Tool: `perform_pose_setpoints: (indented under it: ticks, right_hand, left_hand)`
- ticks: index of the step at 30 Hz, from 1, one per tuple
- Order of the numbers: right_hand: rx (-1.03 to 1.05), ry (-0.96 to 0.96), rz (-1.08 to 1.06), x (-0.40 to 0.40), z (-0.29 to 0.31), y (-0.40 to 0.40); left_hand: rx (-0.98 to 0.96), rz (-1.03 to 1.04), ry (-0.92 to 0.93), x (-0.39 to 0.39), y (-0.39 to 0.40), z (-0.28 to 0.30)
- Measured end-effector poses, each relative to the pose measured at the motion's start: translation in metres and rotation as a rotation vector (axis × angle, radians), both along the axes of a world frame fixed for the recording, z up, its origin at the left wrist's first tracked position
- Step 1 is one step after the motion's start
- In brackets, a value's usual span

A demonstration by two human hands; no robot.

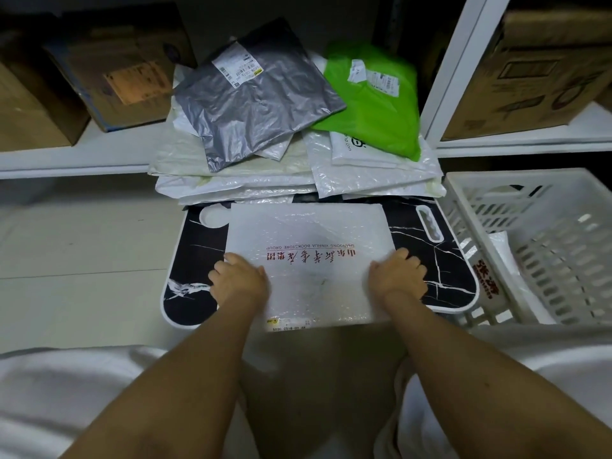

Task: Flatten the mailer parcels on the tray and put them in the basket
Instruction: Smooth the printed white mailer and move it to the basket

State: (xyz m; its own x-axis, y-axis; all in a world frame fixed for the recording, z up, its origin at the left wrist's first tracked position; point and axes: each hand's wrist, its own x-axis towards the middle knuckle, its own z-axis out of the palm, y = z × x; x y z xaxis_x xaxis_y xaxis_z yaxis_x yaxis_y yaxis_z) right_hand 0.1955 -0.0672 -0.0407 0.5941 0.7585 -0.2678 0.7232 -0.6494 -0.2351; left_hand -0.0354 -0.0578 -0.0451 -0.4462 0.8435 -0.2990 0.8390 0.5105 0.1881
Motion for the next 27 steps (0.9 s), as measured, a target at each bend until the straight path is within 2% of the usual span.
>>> perform_pose_setpoints:
  ticks: [4, 7, 11, 20, 27]
  right_hand:
    - [-0.01, 0.156, -0.101, 0.003, 0.017, 0.001]
    - [-0.017, 0.176, -0.063, 0.005, 0.028, -0.006]
    - [-0.021, 0.168, 0.046, 0.002, 0.047, -0.017]
    - [0.023, 0.01, 0.179, 0.006, 0.128, -0.025]
    - [0.188, -0.046, 0.134, 0.038, 0.194, -0.042]
  left_hand:
    - [-0.029, 0.21, -0.11, 0.008, 0.006, 0.017]
    - [-0.039, 0.257, -0.116, 0.007, 0.002, 0.026]
    - [0.008, 0.201, -0.088, 0.007, -0.014, 0.047]
    - [0.02, 0.072, -0.067, 0.026, -0.027, 0.126]
    - [0.258, -0.034, -0.082, 0.054, -0.035, 0.185]
